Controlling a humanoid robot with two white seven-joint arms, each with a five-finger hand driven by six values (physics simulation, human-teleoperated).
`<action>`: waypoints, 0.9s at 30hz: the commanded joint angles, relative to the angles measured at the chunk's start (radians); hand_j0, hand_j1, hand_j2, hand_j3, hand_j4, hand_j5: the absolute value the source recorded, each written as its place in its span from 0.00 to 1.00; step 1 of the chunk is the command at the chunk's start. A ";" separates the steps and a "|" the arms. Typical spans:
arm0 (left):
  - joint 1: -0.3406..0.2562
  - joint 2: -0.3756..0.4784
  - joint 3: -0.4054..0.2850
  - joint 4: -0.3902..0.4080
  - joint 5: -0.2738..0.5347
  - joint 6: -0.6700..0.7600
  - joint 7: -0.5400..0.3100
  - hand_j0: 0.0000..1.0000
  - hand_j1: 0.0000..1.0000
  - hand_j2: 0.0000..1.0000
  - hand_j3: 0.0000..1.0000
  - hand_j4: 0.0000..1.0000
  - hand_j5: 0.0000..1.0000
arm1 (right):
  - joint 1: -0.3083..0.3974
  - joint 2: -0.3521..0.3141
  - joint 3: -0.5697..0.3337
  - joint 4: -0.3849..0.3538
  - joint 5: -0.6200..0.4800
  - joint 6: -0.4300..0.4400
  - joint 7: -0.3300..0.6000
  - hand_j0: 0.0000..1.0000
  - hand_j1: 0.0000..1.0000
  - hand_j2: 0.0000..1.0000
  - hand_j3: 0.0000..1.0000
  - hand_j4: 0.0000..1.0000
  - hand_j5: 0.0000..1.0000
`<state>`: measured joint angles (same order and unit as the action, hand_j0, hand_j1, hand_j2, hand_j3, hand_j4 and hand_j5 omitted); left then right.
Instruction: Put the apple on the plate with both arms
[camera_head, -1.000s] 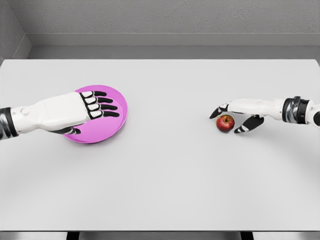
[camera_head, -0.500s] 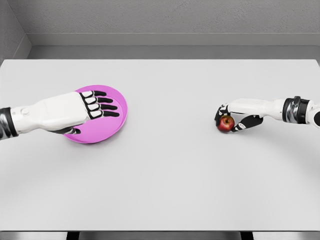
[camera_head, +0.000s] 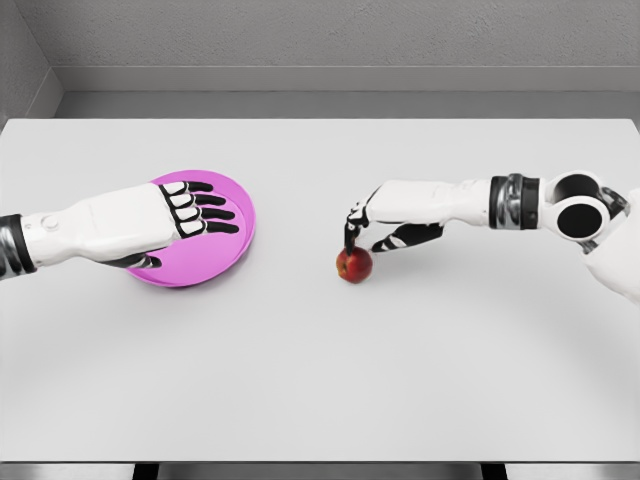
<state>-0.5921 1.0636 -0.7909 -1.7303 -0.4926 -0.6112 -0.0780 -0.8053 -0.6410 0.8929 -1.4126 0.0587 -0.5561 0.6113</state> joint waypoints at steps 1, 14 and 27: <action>0.000 0.001 0.001 0.000 0.006 0.000 0.000 1.00 1.00 1.00 1.00 1.00 1.00 | 0.000 0.024 0.008 -0.025 -0.007 0.001 0.000 0.50 0.50 0.50 0.50 0.50 0.50; -0.092 -0.180 -0.041 -0.006 0.008 0.000 -0.103 1.00 1.00 1.00 1.00 1.00 1.00 | 0.186 -0.104 -0.525 0.356 -0.010 -0.055 0.000 1.00 1.00 1.00 1.00 1.00 1.00; -0.261 -0.493 -0.292 0.290 0.026 0.000 -0.143 1.00 1.00 1.00 1.00 1.00 1.00 | 0.196 -0.101 -0.534 0.356 -0.005 -0.055 0.000 1.00 1.00 1.00 1.00 1.00 1.00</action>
<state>-0.8529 0.6135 -1.0597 -1.4929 -0.4696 -0.6119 -0.2193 -0.6090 -0.7424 0.3601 -1.0566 0.0606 -0.6135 0.6113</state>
